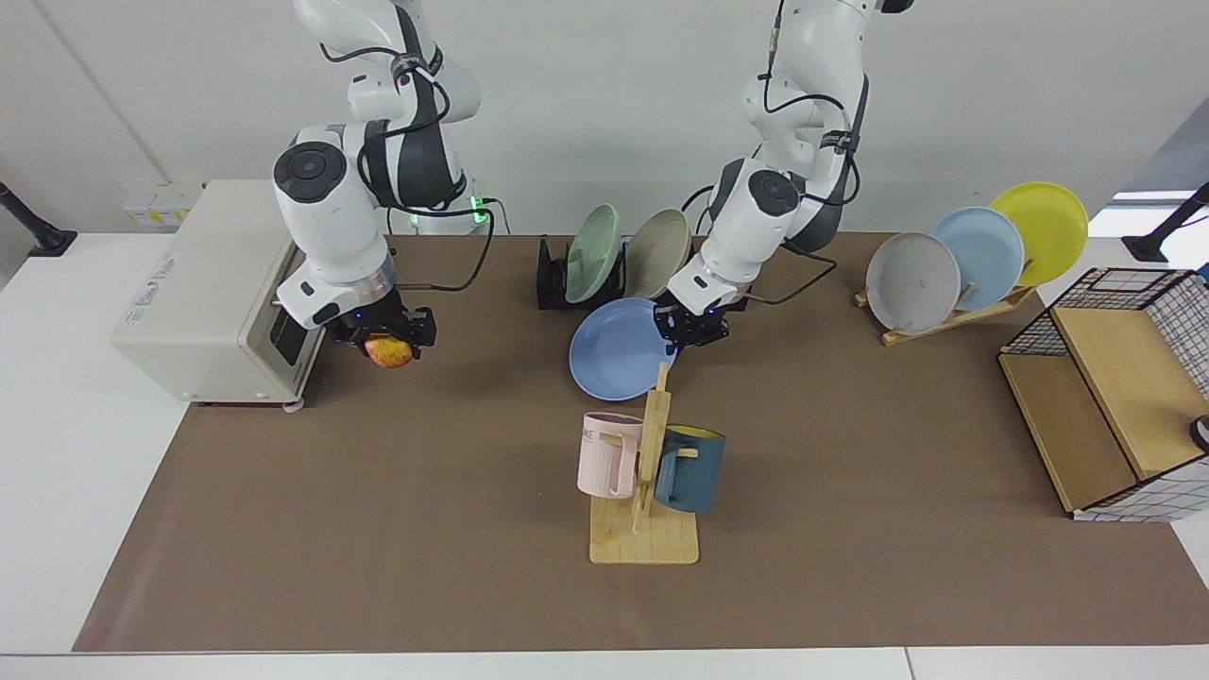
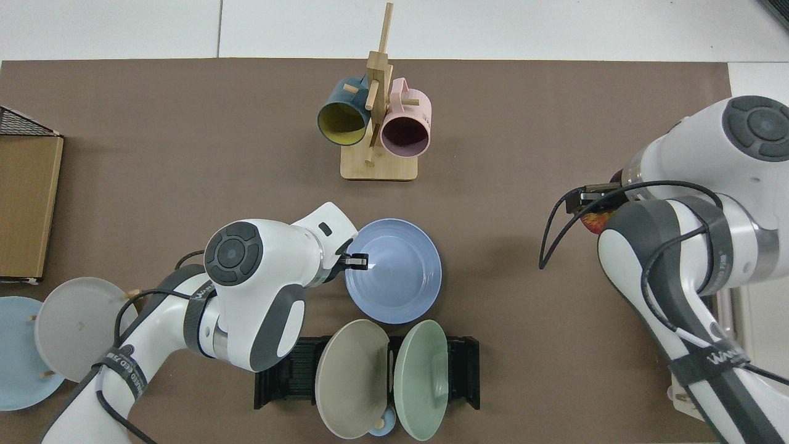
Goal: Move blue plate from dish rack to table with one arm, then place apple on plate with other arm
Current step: 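Lift the blue plate out of the rack with the left gripper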
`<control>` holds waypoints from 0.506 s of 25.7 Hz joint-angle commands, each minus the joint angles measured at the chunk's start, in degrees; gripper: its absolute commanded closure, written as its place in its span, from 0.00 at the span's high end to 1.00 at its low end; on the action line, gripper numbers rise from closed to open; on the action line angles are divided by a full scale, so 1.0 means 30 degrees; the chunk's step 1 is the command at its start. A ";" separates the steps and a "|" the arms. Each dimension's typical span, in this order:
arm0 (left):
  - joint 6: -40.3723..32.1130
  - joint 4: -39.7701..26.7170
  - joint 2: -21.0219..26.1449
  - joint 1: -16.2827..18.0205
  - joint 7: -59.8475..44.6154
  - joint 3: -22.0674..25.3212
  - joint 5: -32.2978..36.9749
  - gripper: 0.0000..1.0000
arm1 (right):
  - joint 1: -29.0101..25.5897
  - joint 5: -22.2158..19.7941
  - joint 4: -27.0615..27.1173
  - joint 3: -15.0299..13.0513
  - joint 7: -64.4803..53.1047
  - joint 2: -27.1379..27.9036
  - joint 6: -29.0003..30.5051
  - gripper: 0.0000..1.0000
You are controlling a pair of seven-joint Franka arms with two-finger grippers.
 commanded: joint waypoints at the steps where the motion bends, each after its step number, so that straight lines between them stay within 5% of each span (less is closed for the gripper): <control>1: 0.0502 -0.0147 -0.0010 -0.0366 -0.0119 0.0227 0.0302 0.53 | 0.0037 -0.0183 -0.0385 0.0032 0.0567 -0.0479 -0.0134 0.00; 4: 0.0473 -0.0147 -0.0010 -0.0366 -0.0148 0.0227 0.0420 0.71 | 0.0037 -0.0183 -0.0385 0.0032 0.0567 -0.0479 -0.0134 0.00; 13: 0.0209 -0.0147 -0.0039 -0.0279 -0.0148 0.0343 0.0479 0.75 | 0.0211 -0.0037 -0.0385 0.0032 0.0829 -0.0450 -0.0075 0.00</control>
